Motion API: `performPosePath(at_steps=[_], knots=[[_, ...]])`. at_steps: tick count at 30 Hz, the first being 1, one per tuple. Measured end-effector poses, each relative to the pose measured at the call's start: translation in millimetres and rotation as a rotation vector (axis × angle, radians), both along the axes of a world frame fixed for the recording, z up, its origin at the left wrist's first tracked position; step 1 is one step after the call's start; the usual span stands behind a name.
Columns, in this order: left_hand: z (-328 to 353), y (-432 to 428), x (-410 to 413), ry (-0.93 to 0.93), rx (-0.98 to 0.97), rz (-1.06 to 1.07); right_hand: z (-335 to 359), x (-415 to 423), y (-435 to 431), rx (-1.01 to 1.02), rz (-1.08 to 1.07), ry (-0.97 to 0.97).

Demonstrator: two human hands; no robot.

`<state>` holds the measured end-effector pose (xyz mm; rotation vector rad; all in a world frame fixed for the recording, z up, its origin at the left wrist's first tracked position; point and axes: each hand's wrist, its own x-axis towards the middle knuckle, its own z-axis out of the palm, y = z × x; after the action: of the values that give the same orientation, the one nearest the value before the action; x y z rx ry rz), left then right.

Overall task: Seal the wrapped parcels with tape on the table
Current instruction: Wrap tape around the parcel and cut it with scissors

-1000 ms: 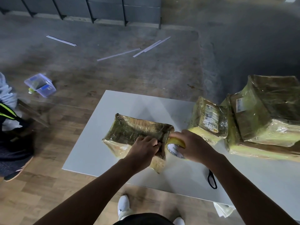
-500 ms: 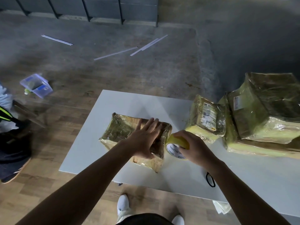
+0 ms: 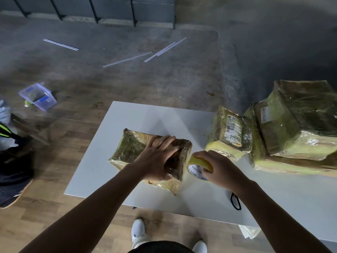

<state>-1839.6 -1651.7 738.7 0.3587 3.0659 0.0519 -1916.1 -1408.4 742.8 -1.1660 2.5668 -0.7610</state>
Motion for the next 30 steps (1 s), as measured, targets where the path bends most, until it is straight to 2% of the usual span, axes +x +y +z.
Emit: performPosePath(at_steps=[3, 5, 6, 9, 12, 14, 19, 22, 26, 30], knots=[[1, 0, 0, 0.014, 0.001, -0.017, 1, 2, 16, 0.212, 0.033, 0.107], [1, -1, -2, -0.038, -0.027, -0.008, -2, 7, 22, 0.404, 0.053, 0.113], [0, -1, -2, -0.053, -0.059, -0.005, -3, 8, 20, 0.434, 0.056, 0.120], [0, 4, 8, -0.007, -0.128, -0.051, -8, 9, -3, 0.440, 0.086, 0.157], [-9, 11, 23, 0.120, 0.007, -0.091, -17, 14, -29, 0.439, 0.080, 0.076], [-14, 21, 29, 0.121, 0.061, -0.044, -25, 14, -36, 0.444, 0.070, 0.059], [-14, 46, 33, 0.098, 0.052, 0.078, -25, 11, -42, 0.433, 0.068, 0.073], [-12, 56, 27, 0.114, -0.048, 0.029, -27, 11, -40, 0.409, -0.018, -0.010], [-6, 63, 16, 0.087, -0.321, 0.003, -34, 11, -36, 0.367, 0.019, 0.034], [-7, 55, 20, 0.155, -0.252, -0.072, -39, 10, -27, 0.300, 0.025, 0.024]])
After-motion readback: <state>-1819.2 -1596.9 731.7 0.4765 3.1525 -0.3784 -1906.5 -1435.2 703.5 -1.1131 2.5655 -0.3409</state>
